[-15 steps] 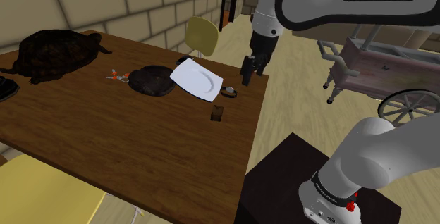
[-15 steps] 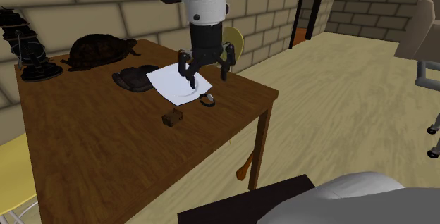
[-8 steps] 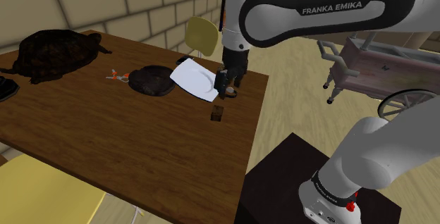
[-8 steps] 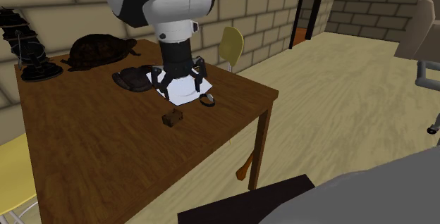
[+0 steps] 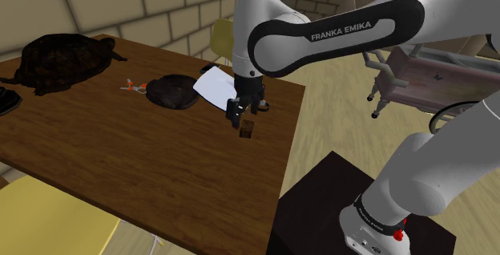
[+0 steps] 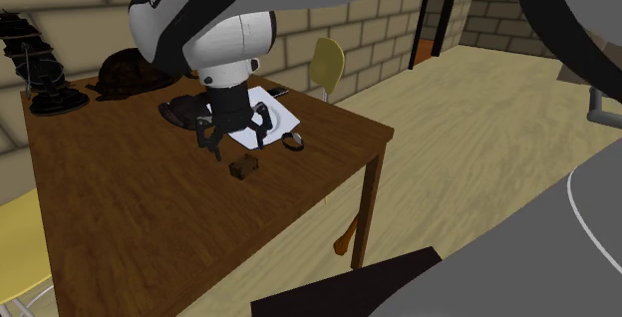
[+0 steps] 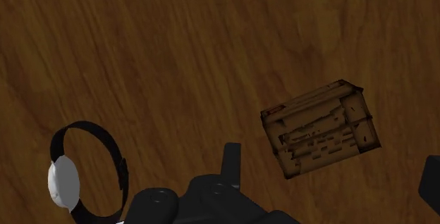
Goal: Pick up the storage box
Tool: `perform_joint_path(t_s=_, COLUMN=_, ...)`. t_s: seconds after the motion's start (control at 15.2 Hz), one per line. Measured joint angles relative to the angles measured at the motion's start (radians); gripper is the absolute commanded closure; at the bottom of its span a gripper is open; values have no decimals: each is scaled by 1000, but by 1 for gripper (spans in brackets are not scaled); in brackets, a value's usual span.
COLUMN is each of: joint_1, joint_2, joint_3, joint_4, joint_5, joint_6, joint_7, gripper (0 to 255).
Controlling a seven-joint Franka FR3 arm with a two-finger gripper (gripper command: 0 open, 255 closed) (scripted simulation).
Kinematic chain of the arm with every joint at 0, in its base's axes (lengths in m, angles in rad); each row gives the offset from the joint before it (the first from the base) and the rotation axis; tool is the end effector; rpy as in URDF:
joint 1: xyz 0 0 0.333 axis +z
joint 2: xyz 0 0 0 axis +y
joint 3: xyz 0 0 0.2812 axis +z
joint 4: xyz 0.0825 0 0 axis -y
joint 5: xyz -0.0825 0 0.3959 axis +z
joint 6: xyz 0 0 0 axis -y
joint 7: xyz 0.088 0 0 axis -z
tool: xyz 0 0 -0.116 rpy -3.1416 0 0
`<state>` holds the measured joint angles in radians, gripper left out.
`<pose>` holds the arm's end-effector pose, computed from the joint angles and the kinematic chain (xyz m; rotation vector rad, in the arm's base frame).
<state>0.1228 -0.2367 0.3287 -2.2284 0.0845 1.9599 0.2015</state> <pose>0.4417 0.2233 0.4140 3.1124 0.3218 -0.0642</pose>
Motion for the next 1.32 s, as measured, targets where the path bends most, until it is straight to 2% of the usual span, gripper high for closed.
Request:
perform_joint_path(t_s=0.26, joint_1=1, joint_2=20, joint_3=5, joint_4=-33, joint_5=-3, joint_6=52, joint_7=5, gripper=0)
perform_joint_path(t_s=0.33, joint_1=1, joint_2=21, joint_3=6, joint_4=-37, joint_5=-3, joint_6=57, joint_7=5, gripper=255)
perform_joint_path(t_s=0.99, joint_1=1, joint_2=20, joint_3=7, joint_4=-40, joint_5=-3, joint_6=63, joint_7=6, gripper=255)
perform_joint_path(t_s=1.32, joint_1=1, joint_2=2, joint_3=2, joint_4=-3, joint_5=0, joint_6=6, joint_7=3, gripper=255)
